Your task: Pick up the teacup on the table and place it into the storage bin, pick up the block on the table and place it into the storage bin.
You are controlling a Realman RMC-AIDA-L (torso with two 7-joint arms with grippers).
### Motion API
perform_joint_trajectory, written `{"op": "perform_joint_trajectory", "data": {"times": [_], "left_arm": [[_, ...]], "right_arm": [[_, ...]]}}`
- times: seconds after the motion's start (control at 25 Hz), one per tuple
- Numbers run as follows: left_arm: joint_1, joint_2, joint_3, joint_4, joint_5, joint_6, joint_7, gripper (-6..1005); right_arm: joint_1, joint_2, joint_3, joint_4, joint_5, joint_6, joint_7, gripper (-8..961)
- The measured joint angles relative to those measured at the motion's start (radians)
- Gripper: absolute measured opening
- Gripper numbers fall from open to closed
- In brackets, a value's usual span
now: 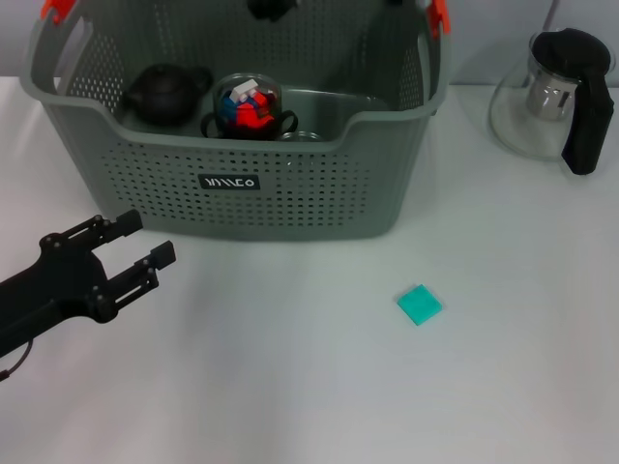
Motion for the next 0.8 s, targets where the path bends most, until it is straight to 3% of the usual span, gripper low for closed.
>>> {"op": "perform_joint_trajectory", "data": {"times": [0.6,0.8], "left_arm": [[0.016,0.0,0.004,-0.002,0.013,0.002,0.003,608],[0.013,0.006,0.044,0.022,0.072,0.123,0.002,608]], "right_arm": [[-0.018,0.002,-0.147,0.062,0.135,0.07,0.001,426],[-0.018,0.002,-0.149,0.064,0.135,0.064,0.002,426]]}}
